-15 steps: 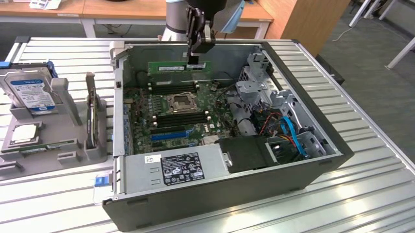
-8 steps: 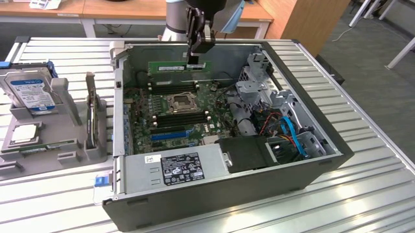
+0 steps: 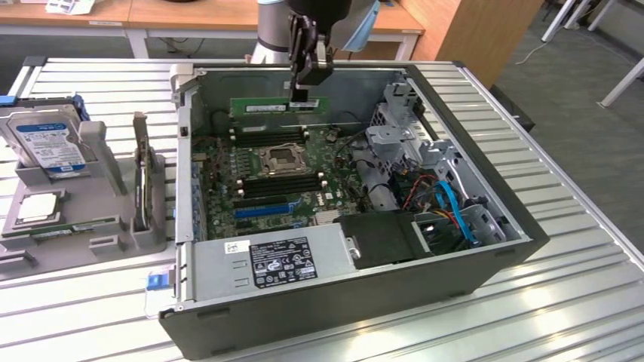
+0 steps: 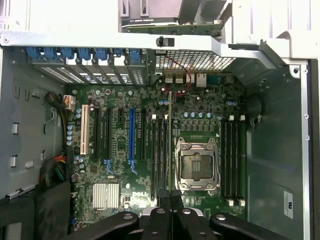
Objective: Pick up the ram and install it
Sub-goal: 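Pick up the ram and move it above insertion slot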
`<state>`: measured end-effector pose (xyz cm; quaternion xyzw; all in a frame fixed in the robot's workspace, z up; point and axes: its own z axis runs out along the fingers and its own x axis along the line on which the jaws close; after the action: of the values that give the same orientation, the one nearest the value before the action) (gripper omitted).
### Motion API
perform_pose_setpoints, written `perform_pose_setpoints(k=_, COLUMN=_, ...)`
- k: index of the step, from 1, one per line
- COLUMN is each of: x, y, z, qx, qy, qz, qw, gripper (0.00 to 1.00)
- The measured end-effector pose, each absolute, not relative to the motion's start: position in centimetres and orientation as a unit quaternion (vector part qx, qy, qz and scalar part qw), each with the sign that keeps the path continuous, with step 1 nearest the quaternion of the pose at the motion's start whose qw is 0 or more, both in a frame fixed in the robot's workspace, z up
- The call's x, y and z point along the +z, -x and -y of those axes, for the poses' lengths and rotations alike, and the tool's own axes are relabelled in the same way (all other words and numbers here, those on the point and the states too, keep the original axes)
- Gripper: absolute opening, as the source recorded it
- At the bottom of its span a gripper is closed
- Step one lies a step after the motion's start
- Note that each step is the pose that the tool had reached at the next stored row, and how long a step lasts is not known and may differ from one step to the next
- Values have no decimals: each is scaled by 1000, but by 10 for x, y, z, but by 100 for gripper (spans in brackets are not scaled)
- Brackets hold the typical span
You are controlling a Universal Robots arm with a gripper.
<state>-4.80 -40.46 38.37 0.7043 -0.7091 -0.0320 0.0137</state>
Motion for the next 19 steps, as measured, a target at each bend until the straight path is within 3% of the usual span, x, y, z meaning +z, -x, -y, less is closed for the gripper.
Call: perform_pose_setpoints(k=19, x=372, y=48, z=405, qx=-32, qy=-704, qz=709, qw=13, gripper=11)
